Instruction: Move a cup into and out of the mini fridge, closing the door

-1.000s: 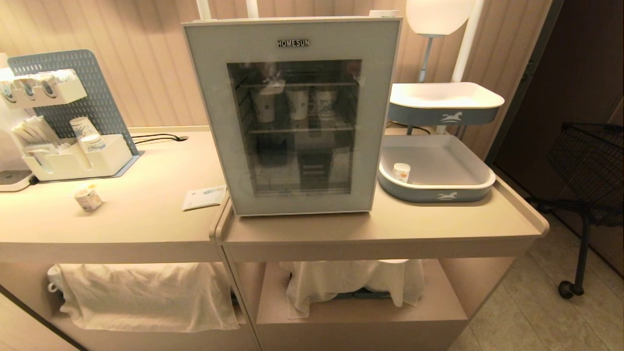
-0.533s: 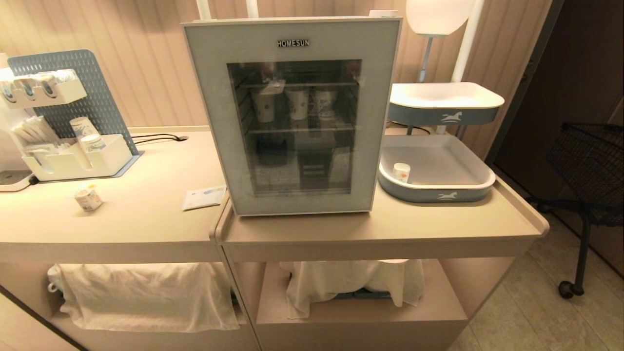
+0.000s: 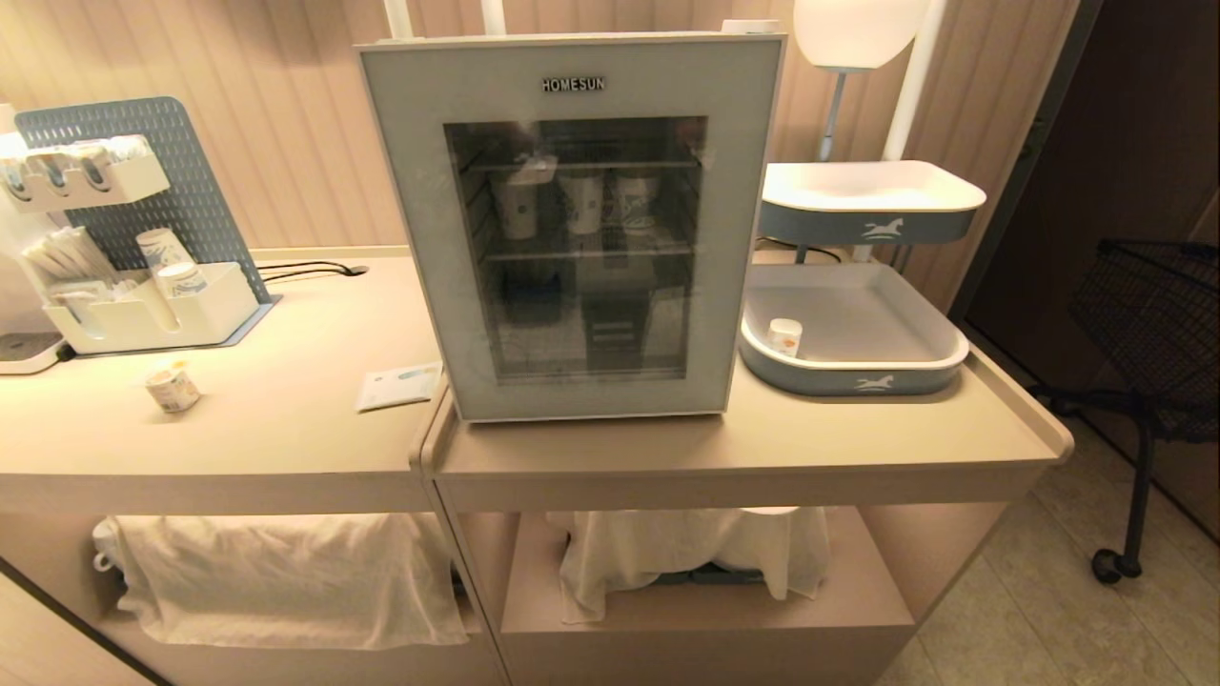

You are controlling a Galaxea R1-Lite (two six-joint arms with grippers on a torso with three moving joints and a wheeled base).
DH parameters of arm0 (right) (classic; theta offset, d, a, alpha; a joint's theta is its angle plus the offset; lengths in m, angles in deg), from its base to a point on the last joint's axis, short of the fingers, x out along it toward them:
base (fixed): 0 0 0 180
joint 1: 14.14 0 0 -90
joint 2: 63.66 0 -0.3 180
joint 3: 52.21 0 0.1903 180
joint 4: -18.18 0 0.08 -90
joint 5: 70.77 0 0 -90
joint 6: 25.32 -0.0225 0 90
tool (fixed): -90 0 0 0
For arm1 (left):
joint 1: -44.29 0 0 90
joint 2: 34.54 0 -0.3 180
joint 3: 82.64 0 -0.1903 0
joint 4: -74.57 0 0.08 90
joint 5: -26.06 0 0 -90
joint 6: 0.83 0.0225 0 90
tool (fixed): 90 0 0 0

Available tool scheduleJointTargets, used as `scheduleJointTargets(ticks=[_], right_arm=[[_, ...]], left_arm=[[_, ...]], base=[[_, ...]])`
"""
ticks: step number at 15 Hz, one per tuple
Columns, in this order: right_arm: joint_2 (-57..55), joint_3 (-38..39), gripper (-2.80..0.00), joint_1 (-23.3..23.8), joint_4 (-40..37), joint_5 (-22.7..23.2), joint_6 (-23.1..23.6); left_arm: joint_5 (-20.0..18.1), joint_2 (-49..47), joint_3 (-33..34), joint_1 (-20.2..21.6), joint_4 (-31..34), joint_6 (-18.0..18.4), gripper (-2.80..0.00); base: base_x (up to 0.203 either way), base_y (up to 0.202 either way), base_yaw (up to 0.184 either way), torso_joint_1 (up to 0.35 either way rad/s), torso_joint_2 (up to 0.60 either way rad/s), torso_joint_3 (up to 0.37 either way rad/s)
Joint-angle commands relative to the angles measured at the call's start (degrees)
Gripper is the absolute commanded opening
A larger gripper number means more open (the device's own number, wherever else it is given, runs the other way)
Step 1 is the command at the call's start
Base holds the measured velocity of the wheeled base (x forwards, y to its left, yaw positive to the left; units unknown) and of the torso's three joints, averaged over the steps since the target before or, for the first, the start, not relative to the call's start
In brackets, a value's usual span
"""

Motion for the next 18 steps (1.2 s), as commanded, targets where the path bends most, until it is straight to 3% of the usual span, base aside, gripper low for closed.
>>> scheduleJointTargets(ticks=[1, 18], right_arm=[[-0.1, 0.0, -2.8, 0.0, 0.0, 0.0, 0.0], [-0.1, 0.0, -2.8, 0.0, 0.0, 0.0, 0.0]], left_arm=[[0.0, 0.0, 0.1, 0.0, 0.0, 0.0, -2.8], [0.0, 0.0, 0.1, 0.0, 0.0, 0.0, -2.8]], base=[[0.0, 0.0, 0.0, 0.0, 0.0, 0.0], [0.0, 0.0, 0.0, 0.0, 0.0, 0.0]])
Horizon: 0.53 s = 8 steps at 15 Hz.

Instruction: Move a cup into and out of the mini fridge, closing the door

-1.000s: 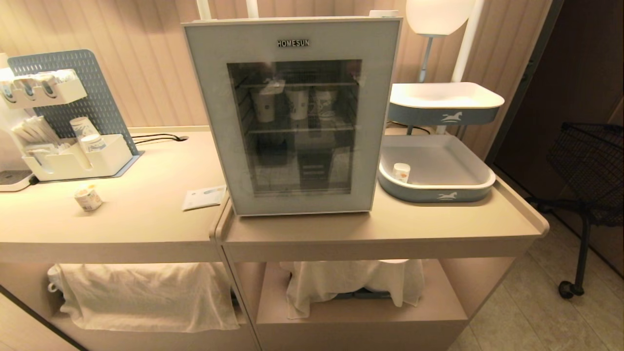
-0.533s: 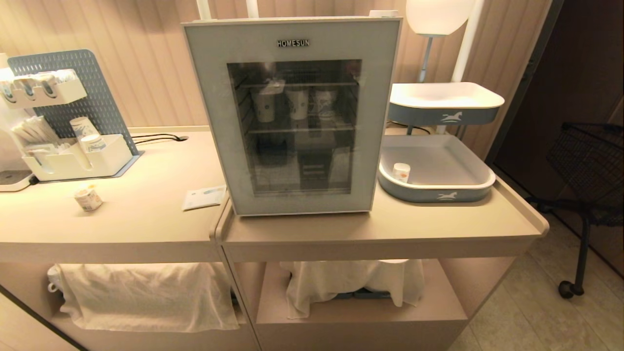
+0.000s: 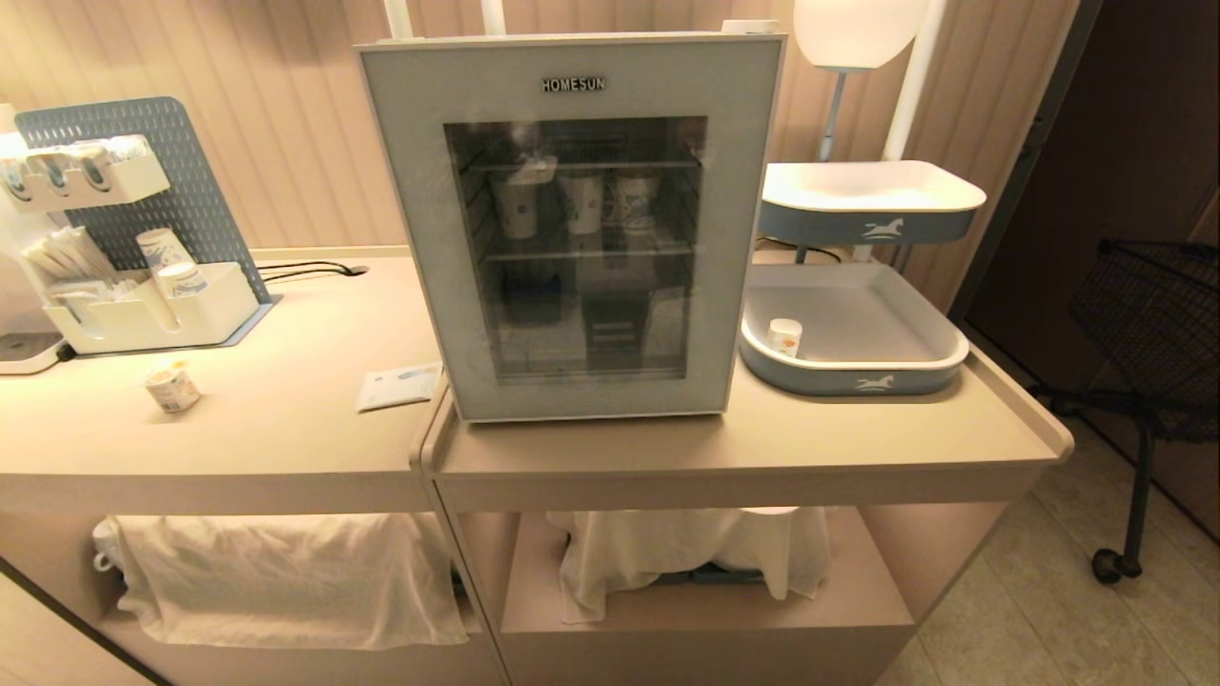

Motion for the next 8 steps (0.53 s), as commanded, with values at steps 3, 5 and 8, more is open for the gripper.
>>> scheduleJointTargets(ticks=[3, 5, 8], right_arm=[[-0.1, 0.0, -2.8, 0.0, 0.0, 0.0, 0.0], [-0.1, 0.0, -2.8, 0.0, 0.0, 0.0, 0.0], [-0.1, 0.0, -2.8, 0.0, 0.0, 0.0, 0.0]], left_arm=[[0.0, 0.0, 0.1, 0.0, 0.0, 0.0, -2.8], [0.0, 0.0, 0.1, 0.0, 0.0, 0.0, -2.8], [0.0, 0.0, 0.1, 0.0, 0.0, 0.0, -2.8]], base=[[0.0, 0.0, 0.0, 0.0, 0.0, 0.0], [0.0, 0.0, 0.0, 0.0, 0.0, 0.0], [0.0, 0.0, 0.0, 0.0, 0.0, 0.0]])
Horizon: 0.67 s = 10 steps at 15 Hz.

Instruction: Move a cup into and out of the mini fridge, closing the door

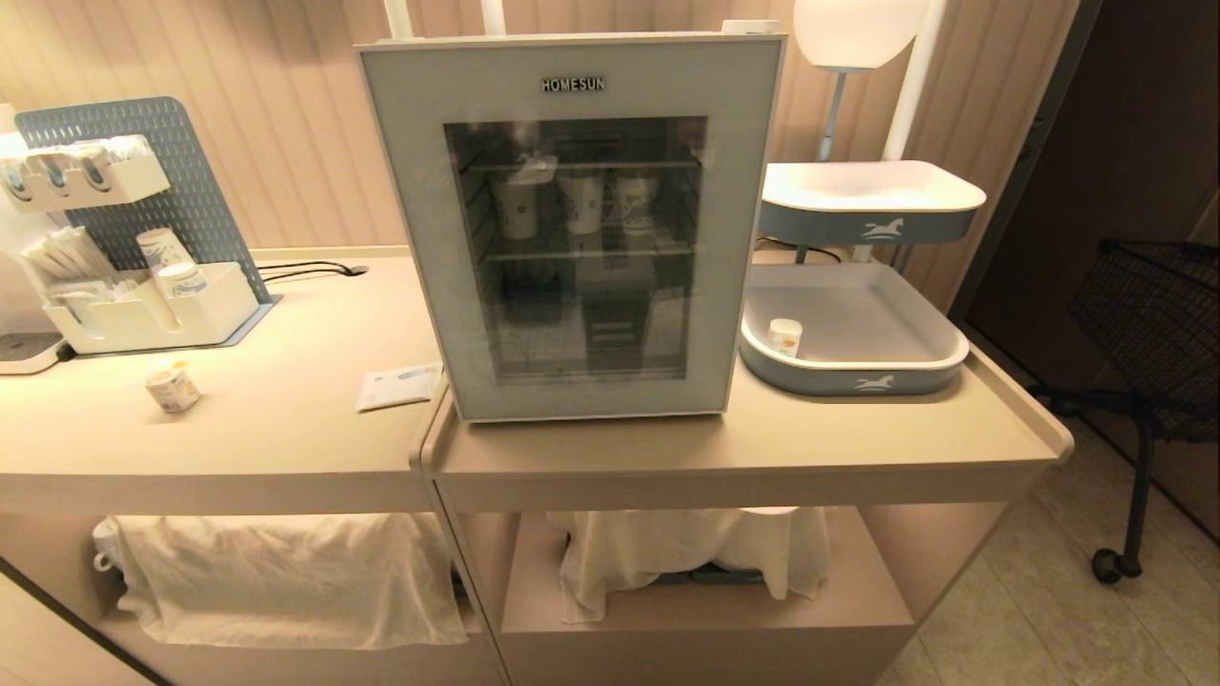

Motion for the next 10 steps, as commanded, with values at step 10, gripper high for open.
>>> scheduleJointTargets(ticks=[10], right_arm=[[-0.1, 0.0, -2.8, 0.0, 0.0, 0.0, 0.0]], left_arm=[[0.0, 0.0, 0.1, 0.0, 0.0, 0.0, -2.8]], base=[[0.0, 0.0, 0.0, 0.0, 0.0, 0.0]])
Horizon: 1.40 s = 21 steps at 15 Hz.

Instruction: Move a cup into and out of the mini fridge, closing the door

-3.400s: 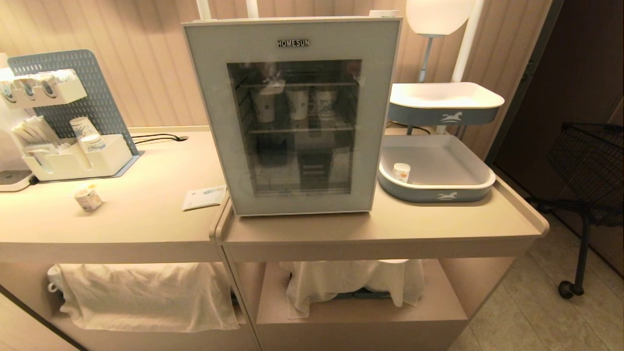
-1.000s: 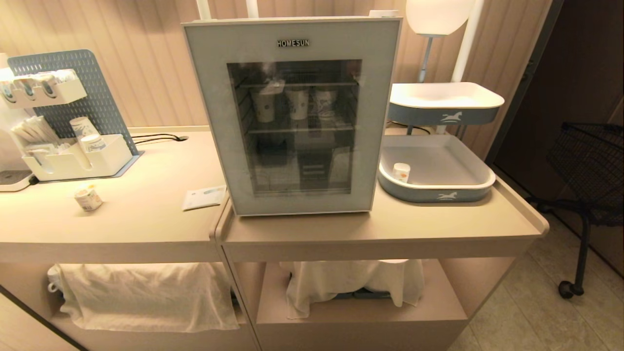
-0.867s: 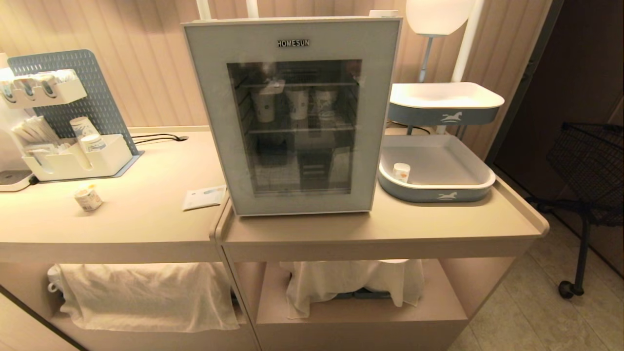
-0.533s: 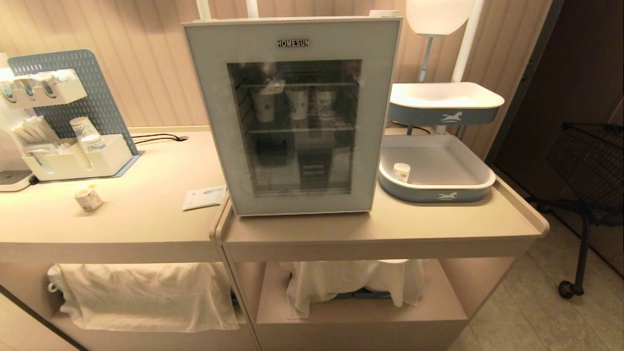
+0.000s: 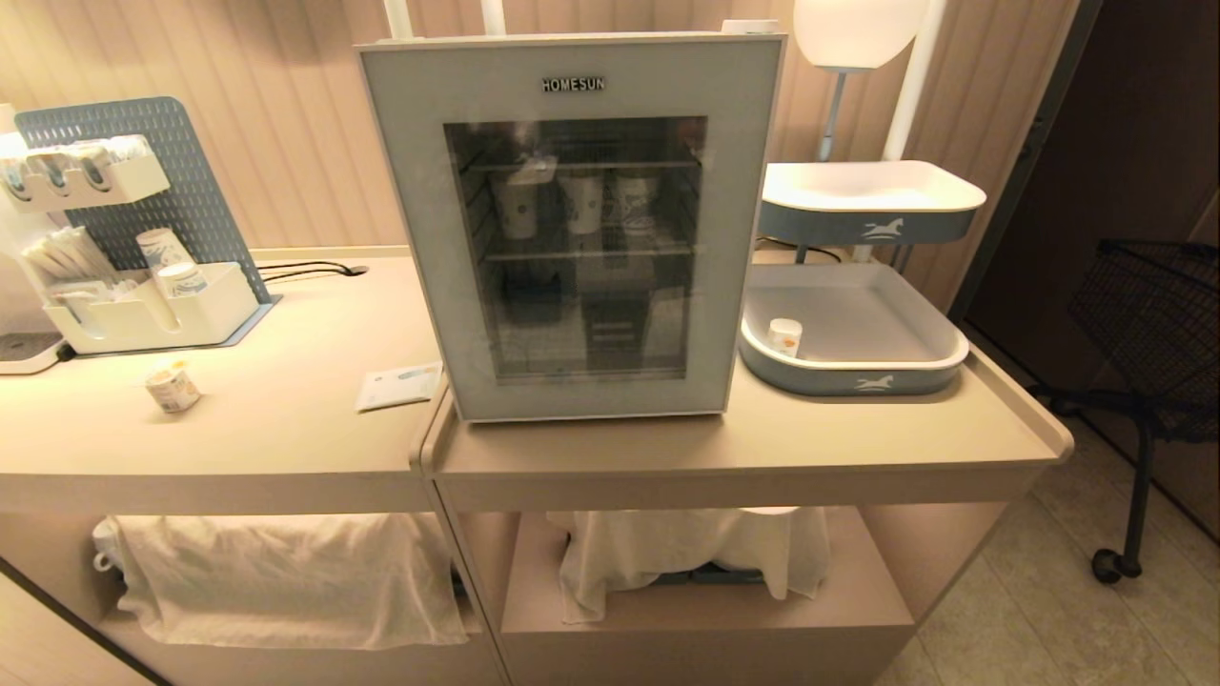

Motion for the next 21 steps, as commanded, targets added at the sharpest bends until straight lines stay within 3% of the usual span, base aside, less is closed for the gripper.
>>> scheduleJointTargets(ticks=[1, 21], right_arm=[[-0.1, 0.0, -2.8, 0.0, 0.0, 0.0, 0.0], [-0.1, 0.0, -2.8, 0.0, 0.0, 0.0, 0.0]], left_arm=[[0.0, 0.0, 0.1, 0.0, 0.0, 0.0, -2.8], [0.0, 0.0, 0.1, 0.0, 0.0, 0.0, -2.8]], base=[[0.0, 0.0, 0.0, 0.0, 0.0, 0.0], [0.0, 0.0, 0.0, 0.0, 0.0, 0.0]])
